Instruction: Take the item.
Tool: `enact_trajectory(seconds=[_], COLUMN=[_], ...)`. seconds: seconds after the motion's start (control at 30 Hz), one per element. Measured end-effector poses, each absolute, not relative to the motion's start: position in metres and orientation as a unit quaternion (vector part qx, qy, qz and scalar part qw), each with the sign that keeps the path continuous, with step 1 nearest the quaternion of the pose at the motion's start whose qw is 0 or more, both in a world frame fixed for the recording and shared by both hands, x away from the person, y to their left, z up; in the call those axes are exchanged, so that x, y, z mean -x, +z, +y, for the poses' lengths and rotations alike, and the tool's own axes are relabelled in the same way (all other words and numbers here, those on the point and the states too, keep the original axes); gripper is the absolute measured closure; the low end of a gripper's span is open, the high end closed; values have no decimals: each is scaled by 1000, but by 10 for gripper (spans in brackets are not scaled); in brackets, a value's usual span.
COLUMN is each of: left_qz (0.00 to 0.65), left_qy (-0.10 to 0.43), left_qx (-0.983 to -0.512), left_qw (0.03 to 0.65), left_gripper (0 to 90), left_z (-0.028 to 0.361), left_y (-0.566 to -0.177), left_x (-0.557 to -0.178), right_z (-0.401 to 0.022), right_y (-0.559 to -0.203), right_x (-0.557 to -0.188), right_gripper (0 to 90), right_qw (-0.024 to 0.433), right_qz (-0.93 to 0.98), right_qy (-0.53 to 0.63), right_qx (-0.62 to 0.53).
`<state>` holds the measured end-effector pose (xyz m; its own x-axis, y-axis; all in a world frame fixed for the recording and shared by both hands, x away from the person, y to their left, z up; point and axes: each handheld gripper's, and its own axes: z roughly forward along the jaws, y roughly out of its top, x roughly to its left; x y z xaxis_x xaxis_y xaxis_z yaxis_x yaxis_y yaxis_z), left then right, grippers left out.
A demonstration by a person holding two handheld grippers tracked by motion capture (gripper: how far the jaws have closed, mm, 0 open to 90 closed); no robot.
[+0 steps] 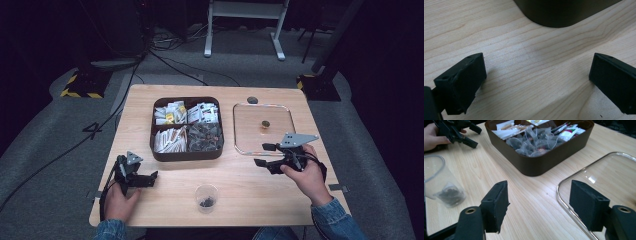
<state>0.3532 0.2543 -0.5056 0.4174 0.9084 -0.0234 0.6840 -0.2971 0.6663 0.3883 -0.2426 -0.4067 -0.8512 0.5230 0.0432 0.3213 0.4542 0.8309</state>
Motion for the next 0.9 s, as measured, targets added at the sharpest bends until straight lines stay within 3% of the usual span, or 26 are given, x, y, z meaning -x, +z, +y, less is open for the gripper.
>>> enact_trajectory(seconds=[0.9], left_qz=[508], left_qy=[182], left_qx=[-784], left_qw=[307], left_gripper=[13], left_z=[254], left_y=[-506], left_x=[-353], right_z=[-271], right_y=[-481], right_x=[-408], right_gripper=[239], right_qw=[111], right_qz=[855], right_qy=[418], right_qx=[-287])
